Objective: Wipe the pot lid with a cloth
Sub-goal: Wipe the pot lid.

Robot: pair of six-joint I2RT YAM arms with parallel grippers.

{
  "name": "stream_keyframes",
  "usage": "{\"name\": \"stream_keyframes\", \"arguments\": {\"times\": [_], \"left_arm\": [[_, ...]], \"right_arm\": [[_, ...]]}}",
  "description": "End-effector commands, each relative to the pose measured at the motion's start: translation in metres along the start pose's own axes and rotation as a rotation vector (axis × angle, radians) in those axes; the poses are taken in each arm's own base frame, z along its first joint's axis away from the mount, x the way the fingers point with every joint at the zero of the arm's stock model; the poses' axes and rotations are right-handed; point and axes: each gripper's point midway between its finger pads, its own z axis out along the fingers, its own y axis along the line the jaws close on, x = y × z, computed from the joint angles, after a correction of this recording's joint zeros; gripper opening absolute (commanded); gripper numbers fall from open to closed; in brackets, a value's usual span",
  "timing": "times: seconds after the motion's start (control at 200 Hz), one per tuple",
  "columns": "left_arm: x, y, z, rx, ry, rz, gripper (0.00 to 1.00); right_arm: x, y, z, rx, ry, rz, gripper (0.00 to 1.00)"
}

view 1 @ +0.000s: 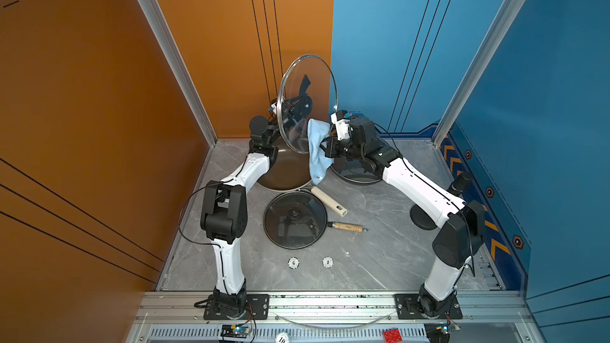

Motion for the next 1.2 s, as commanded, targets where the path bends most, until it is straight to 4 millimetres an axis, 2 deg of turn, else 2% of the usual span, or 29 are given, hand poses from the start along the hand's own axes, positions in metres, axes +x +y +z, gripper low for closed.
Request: {"name": "stream_keyframes", "arguments": {"times": [0.0,0.175,0.26,0.35,0.45,0.541,0.626,0.741,0.761,0.846,0.966,1.126,1.141,1.191], "left_arm": [[0.044,-0.065,0.004,0.173,0.109,0.071,0.06],[0.045,-0.063,-0.004,0.178,0.091,0.062,0.06],[0.045,-0.06,-0.008,0.178,0.08,0.058,0.06],[0.044,-0.057,-0.009,0.172,0.072,0.058,0.06],[0.04,-0.054,-0.008,0.171,0.061,0.055,0.06],[0.038,-0.051,-0.006,0.173,0.053,0.049,0.06],[0.037,-0.052,-0.004,0.18,0.052,0.052,0.06],[0.04,-0.055,-0.001,0.186,0.06,0.056,0.06],[0.04,-0.055,0.0,0.186,0.063,0.057,0.06],[0.044,-0.057,0.003,0.184,0.075,0.062,0.05],[0.052,-0.058,0.006,0.185,0.095,0.067,0.06],[0.062,-0.053,0.005,0.164,0.113,0.072,0.06],[0.063,-0.053,0.005,0.161,0.115,0.074,0.06],[0.063,-0.048,0.004,0.142,0.115,0.074,0.06]], "right_arm": [[-0.038,-0.024,0.01,0.057,-0.1,0.024,0.0],[-0.072,-0.058,0.016,0.157,-0.178,0.069,0.0],[-0.086,-0.055,0.005,0.173,-0.214,0.065,0.0],[-0.099,-0.033,-0.015,0.139,-0.255,0.025,0.0],[-0.106,0.016,-0.043,0.02,-0.288,-0.056,0.0],[-0.094,0.059,-0.062,-0.063,-0.27,-0.14,0.01],[-0.073,0.083,-0.069,-0.113,-0.225,-0.17,0.0],[-0.052,0.106,-0.068,-0.171,-0.18,-0.181,0.0],[-0.038,0.102,-0.06,-0.165,-0.147,-0.185,0.0],[-0.017,0.108,-0.043,-0.178,-0.08,-0.201,0.0],[-0.021,0.117,-0.03,-0.19,-0.07,-0.219,0.0],[-0.04,0.131,-0.026,-0.226,-0.106,-0.28,0.0],[-0.034,0.144,-0.026,-0.245,-0.097,-0.296,0.0],[-0.037,0.15,-0.028,-0.238,-0.098,-0.328,0.0]]}}
